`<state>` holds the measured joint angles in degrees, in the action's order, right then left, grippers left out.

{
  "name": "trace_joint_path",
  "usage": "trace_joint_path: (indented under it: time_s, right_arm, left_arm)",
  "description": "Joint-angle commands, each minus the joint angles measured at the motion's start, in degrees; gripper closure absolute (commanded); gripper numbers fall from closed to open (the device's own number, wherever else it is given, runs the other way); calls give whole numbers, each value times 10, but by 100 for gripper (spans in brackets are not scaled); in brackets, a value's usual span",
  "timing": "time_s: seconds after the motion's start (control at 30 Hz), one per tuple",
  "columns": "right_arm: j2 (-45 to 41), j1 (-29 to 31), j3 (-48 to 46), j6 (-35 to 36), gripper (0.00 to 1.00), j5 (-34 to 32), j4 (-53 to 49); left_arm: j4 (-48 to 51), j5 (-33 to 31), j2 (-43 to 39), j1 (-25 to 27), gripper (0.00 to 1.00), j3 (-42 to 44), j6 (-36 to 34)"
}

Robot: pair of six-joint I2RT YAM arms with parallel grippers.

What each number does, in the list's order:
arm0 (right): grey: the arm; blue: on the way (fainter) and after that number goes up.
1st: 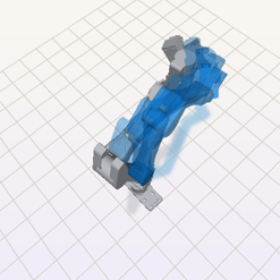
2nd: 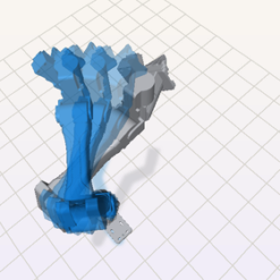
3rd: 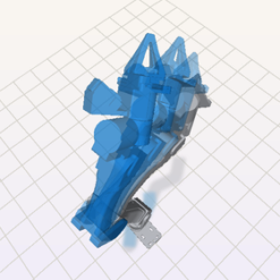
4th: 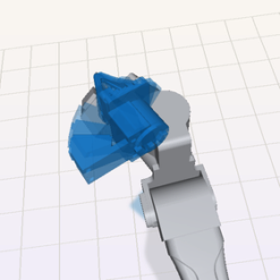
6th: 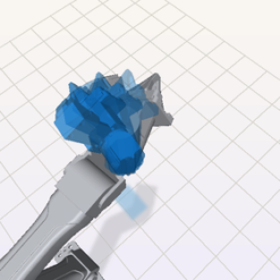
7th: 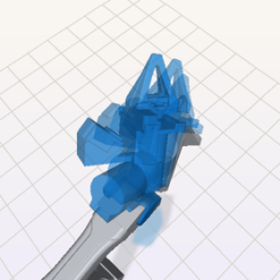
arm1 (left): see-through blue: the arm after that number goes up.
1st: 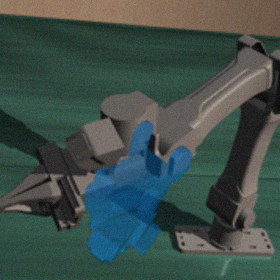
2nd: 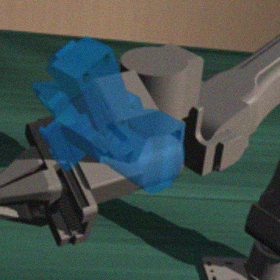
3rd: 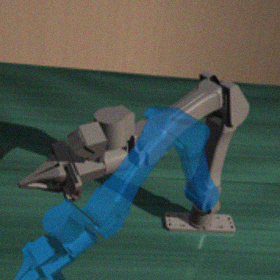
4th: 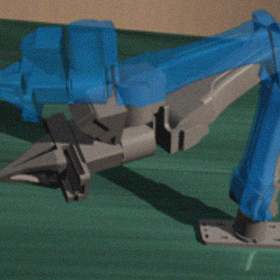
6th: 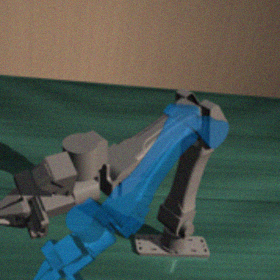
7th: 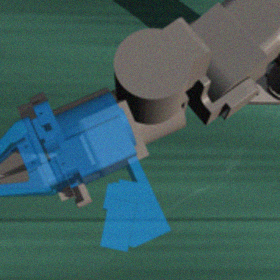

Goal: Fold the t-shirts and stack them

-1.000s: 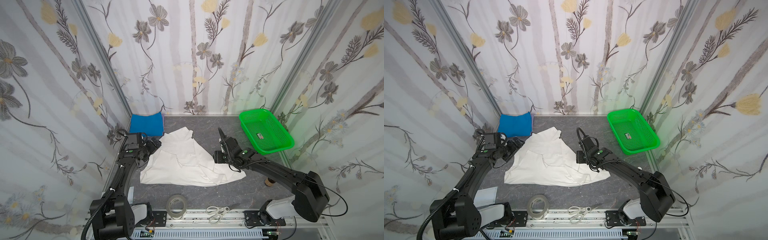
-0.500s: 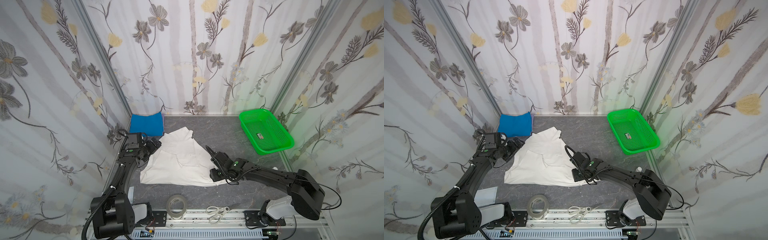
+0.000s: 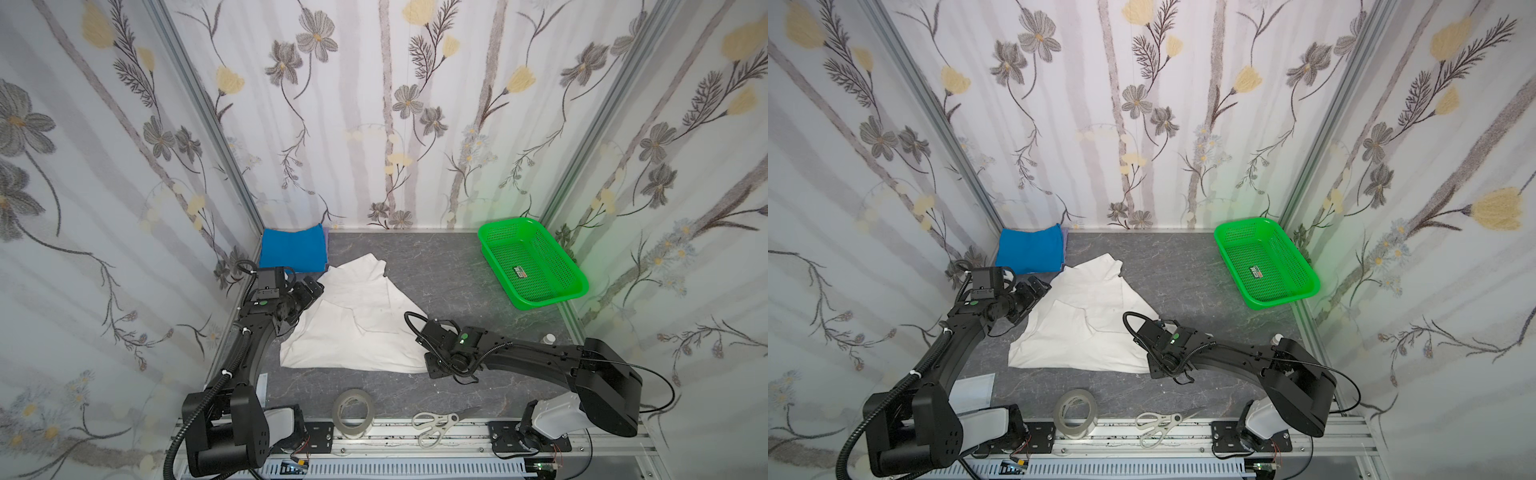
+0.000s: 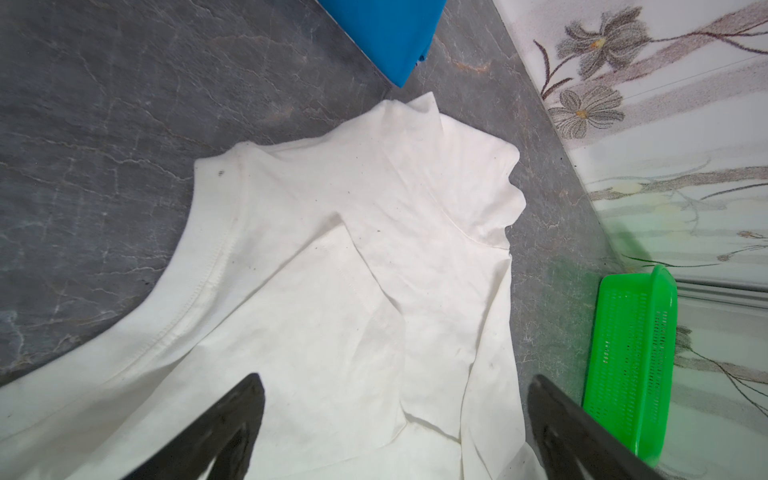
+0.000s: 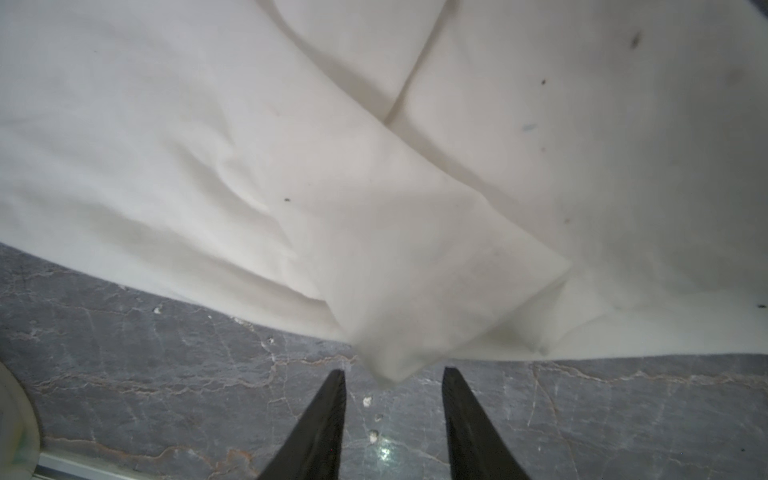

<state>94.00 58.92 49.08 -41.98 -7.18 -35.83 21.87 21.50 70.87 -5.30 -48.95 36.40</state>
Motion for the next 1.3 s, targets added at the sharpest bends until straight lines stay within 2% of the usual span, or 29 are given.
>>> trace_joint_path:
  time_s: [0.0, 0.13, 0.3, 0.43, 0.53, 0.63, 0.73, 0.83, 0.9, 1.03, 1.13, 1.27]
  right_arm:
    - [11, 2, 1, -16, 59, -10, 17]
    - [27, -1, 10, -15, 66, -18, 25]
    - [52, -6, 25, -10, 83, -24, 31]
    - [39, -8, 42, -8, 95, -35, 22]
    - [22, -9, 57, -5, 100, -44, 1]
    - [4, -18, 62, 1, 100, -42, -6]
    - [-18, -55, 60, 23, 100, -20, 10]
    - [-21, -121, 82, 73, 100, -4, 33]
    - [-16, -191, 117, 114, 100, -3, 46]
    - [46, -291, 217, 163, 100, -48, 36]
    - [100, -328, 284, 180, 100, -59, 28]
    - [129, -348, 302, 166, 100, -101, 33]
  left_arm:
    - [-11, 2, -4, -1, 0, 0, 4]
    - [-9, 1, -5, -1, 0, -3, 4]
    - [2, -3, -9, -1, 0, -10, -2]
    - [11, -9, -13, -1, 0, -13, -9]
    - [11, -9, -13, -1, 0, -13, -8]
    - [3, -5, -9, -1, 0, -12, -4]
    - [-17, 28, 10, 0, 0, -22, -9]
    - [-7, 59, 64, 7, 0, -74, -27]
    - [-15, 74, 111, 16, 0, -122, -26]
    - [12, 93, 234, 46, 0, -256, -56]
    - [48, 95, 339, 63, 0, -367, -87]
    - [87, 79, 480, 81, 1, -521, -154]
